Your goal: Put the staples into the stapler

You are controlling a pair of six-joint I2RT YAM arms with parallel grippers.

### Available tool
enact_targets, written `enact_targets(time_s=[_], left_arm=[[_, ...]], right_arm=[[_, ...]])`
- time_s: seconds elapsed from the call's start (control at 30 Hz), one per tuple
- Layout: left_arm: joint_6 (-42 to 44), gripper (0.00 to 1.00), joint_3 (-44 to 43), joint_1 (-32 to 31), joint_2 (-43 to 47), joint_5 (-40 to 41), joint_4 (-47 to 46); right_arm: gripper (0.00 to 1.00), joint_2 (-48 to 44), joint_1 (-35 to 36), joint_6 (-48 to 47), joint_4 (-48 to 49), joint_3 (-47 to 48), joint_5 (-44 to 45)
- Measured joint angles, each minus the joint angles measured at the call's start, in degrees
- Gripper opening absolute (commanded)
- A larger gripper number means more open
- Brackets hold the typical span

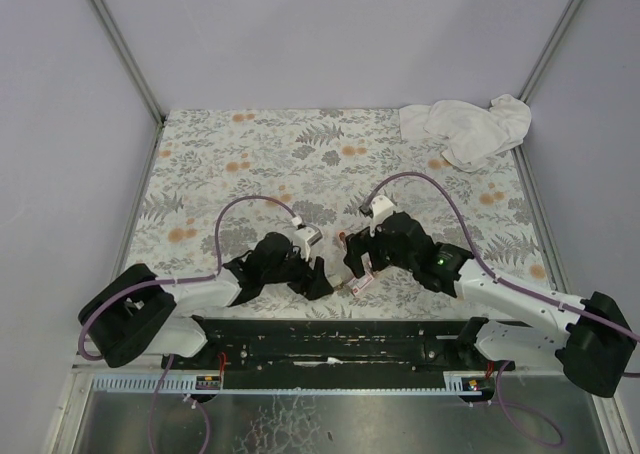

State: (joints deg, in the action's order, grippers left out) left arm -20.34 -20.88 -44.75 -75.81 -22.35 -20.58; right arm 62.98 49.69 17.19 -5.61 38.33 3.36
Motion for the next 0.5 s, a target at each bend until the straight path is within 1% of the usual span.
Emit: enact_targets(time_s=[0.2,0.5], left_arm=[[3.82,0.55,-2.38,-2.56,-1.25,1.95,2.71],[6.95,0.55,-4.04,-6.29,-1.29,6.69,7.61]], right_arm=[[0.98,-0.50,-1.14,3.50,-0.09,-0.50,0.22],[0.99,-0.90,-5.35,9.25,-2.49,-0.81,0.66]])
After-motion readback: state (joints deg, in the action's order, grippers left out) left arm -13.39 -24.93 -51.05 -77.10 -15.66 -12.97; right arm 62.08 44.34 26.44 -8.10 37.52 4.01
